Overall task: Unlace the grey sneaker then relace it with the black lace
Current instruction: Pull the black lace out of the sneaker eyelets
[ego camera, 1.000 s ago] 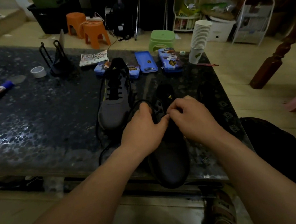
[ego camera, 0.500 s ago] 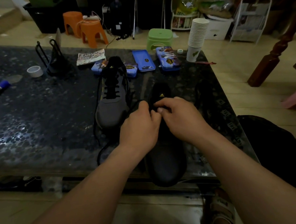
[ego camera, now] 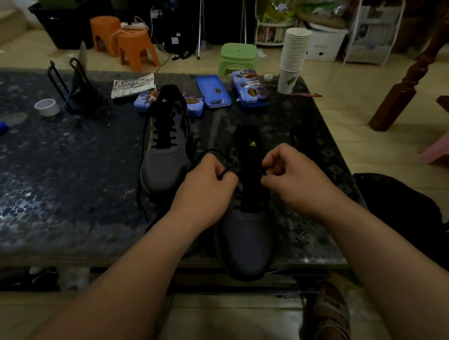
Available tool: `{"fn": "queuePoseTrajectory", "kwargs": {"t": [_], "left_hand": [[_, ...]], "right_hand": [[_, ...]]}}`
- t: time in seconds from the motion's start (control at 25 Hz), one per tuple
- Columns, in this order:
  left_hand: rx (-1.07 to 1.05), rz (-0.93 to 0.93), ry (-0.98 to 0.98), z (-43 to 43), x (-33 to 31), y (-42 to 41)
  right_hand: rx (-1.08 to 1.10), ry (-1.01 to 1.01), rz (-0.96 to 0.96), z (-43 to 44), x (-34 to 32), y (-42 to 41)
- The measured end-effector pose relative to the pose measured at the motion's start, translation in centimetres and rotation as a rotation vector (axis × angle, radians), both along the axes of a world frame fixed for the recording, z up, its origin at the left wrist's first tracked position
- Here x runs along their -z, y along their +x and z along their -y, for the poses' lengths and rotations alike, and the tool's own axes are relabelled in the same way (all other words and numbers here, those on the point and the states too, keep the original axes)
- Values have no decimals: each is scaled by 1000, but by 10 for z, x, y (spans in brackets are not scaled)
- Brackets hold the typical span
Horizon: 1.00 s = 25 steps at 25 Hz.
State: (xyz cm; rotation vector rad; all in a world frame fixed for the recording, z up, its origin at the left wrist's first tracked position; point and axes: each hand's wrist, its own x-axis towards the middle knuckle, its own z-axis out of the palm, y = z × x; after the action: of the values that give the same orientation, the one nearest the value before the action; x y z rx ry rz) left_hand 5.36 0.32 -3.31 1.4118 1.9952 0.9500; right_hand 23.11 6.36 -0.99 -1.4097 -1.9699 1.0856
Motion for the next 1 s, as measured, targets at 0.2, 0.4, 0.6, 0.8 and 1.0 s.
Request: {"fn": "queuePoseTrajectory", "kwargs": {"t": [0.2, 0.4, 0.6, 0.8, 1.0], "left_hand": [[25, -114, 28, 3, 9, 8], [21, -122, 26, 1, 8, 8], [6, -97, 25, 1, 8, 8], [7, -130, 48, 5, 5, 13], [5, -105, 38, 5, 4, 15]], "right_hand": [[204, -446, -554, -1, -5, -6], [272, -628, -639, -3, -9, -3], [-33, 309, 205, 1, -1, -4], [-16, 434, 235, 0, 6, -12], [-64, 438, 315, 4, 2, -12]]}}
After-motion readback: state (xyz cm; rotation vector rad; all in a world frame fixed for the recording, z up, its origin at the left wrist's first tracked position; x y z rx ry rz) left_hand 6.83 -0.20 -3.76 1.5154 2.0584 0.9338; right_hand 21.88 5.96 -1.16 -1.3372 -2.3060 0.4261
